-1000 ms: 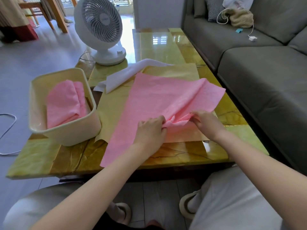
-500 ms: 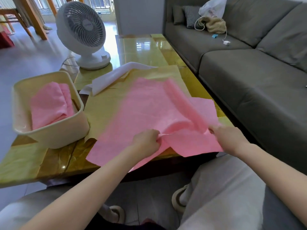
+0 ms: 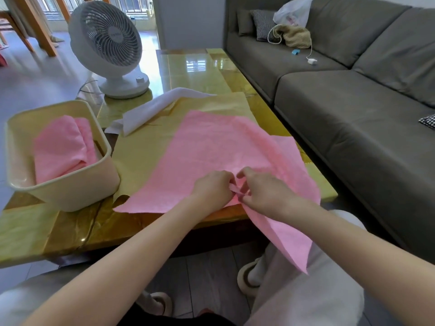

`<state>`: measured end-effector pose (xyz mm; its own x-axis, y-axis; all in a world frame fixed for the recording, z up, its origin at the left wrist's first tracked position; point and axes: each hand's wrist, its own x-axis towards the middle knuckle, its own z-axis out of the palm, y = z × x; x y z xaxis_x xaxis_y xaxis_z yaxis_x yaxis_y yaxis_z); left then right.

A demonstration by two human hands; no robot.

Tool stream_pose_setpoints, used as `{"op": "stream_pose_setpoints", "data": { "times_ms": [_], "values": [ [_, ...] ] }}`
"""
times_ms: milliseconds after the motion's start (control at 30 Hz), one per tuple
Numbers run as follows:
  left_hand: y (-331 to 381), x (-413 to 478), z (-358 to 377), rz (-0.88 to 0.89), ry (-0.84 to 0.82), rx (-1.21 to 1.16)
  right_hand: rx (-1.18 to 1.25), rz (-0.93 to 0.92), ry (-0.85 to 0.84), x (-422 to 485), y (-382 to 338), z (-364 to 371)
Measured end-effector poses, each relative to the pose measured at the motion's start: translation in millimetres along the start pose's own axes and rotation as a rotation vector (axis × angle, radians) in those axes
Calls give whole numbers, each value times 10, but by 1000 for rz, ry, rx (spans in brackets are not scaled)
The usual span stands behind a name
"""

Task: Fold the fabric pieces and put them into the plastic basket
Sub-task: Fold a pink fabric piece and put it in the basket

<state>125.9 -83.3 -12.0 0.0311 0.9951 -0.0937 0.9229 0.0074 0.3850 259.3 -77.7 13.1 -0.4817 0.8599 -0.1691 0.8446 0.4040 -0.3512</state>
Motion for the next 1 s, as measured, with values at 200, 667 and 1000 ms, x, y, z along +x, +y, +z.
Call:
{"op": "stream_pose_setpoints", "data": {
  "times_ms": [200,667,1000],
  "values": [
    [-385,-40,-227,-117,-184,163,-230,172,-53,81,487,-150],
    [-204,1098,-1172,-180,172,323,-124,358,513,1079,793,-1050],
    [-343,1278,-489,100,233,219,-63,-5,271,1277,768,-364]
  ]
}}
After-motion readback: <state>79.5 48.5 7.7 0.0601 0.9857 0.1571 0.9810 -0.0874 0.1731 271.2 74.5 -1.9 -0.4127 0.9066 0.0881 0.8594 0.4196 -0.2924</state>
